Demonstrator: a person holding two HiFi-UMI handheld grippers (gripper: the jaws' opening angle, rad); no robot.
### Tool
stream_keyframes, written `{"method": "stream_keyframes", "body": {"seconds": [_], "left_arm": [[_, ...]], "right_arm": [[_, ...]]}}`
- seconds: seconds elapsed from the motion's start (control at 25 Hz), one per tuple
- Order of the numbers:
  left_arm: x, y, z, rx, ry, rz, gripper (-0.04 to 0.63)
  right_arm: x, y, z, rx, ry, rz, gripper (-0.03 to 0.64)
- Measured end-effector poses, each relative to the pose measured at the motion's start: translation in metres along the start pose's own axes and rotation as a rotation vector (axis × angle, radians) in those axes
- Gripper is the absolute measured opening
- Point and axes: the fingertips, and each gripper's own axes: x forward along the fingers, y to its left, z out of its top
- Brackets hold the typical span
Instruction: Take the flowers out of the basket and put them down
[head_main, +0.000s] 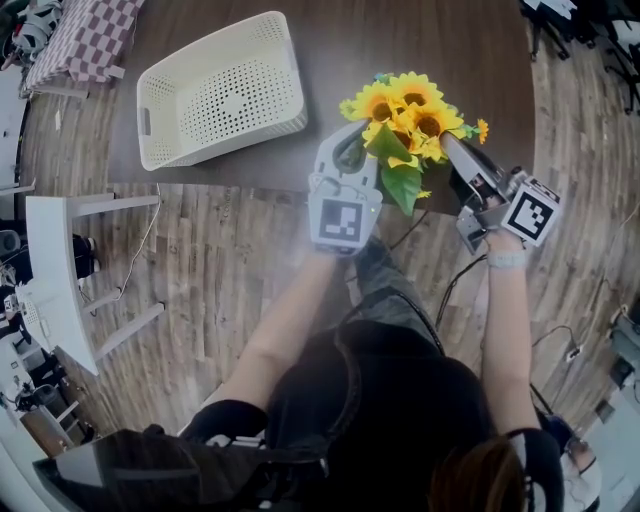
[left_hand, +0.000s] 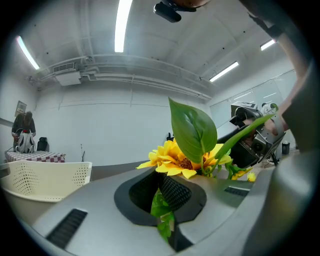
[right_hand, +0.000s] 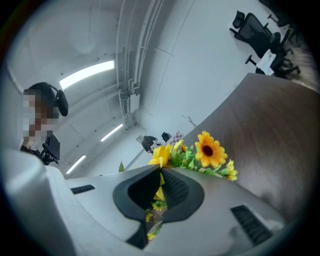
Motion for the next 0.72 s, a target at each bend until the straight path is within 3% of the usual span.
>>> {"method": "stream_keyframes", "body": {"seconds": [0.72], "left_arm": [[0.012, -0.003, -0.018, -0.011, 0.031, 0.001, 0.006]], "right_arm": [[0.001, -0.021, -0.006, 0.012, 0.013, -0.014, 0.0]]}}
